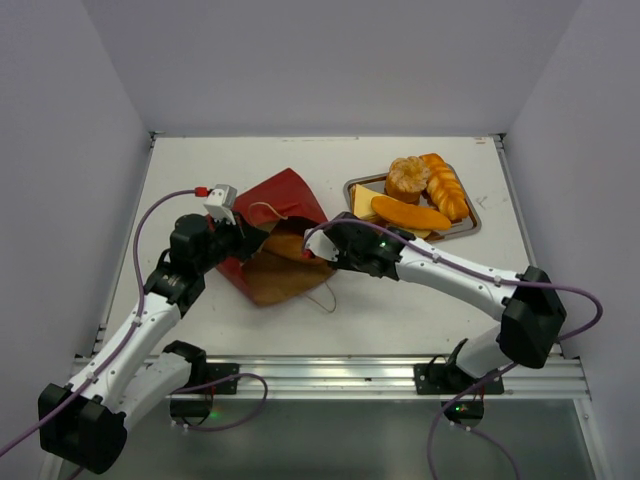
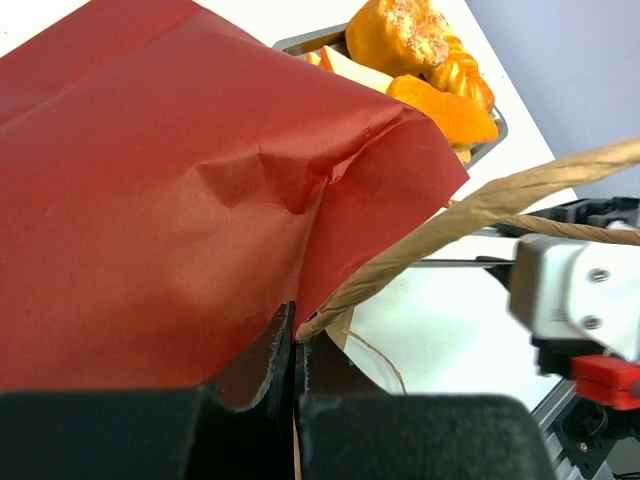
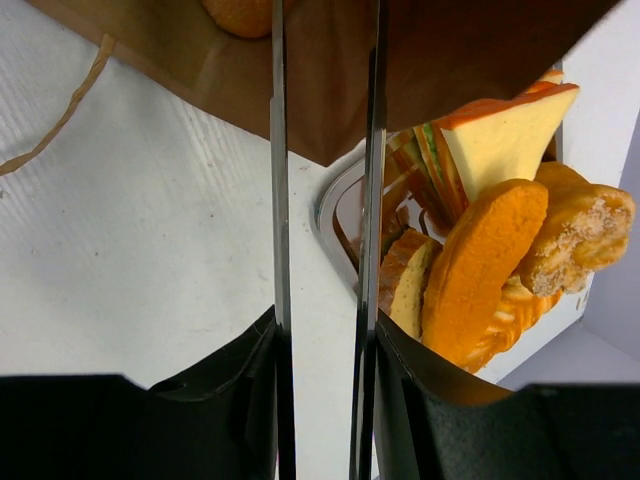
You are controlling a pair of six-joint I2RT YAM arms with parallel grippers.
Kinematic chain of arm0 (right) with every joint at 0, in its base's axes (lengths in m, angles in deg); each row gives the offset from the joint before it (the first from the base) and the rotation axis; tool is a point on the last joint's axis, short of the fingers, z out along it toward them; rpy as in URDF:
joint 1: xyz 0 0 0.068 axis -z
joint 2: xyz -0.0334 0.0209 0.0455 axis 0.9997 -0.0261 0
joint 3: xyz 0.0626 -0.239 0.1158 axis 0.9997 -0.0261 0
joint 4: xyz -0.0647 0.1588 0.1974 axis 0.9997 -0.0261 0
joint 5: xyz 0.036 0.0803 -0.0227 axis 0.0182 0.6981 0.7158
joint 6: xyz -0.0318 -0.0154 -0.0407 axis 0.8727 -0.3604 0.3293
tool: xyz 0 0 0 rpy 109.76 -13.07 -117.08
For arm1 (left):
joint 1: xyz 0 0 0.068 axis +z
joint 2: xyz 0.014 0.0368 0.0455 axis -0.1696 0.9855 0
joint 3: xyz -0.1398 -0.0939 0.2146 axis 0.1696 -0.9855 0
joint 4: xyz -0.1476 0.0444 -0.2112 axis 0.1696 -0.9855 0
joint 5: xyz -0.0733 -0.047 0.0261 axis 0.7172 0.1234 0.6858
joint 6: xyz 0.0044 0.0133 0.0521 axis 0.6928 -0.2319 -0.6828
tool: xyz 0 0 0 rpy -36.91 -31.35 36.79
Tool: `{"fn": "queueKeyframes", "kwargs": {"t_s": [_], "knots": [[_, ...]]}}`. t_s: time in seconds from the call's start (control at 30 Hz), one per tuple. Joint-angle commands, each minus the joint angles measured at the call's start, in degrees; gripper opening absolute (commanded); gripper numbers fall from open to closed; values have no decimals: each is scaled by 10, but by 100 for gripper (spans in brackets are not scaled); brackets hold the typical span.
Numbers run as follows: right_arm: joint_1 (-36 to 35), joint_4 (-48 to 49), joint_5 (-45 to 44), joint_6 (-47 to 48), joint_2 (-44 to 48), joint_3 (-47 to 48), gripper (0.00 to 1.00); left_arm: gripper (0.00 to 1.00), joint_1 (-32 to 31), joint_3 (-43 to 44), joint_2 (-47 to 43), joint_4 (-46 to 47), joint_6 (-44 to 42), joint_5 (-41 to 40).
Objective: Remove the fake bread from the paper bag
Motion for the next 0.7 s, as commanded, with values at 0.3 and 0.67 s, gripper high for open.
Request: {"fn": "queueKeyframes", "kwargs": {"t_s": [0.3, 0.67], "knots": [[26, -3, 39, -27, 49, -35, 42, 0, -2, 19, -9, 18, 14, 17], [47, -19, 81, -40, 44, -43, 47, 0, -2, 16, -12, 18, 14, 18]]}}
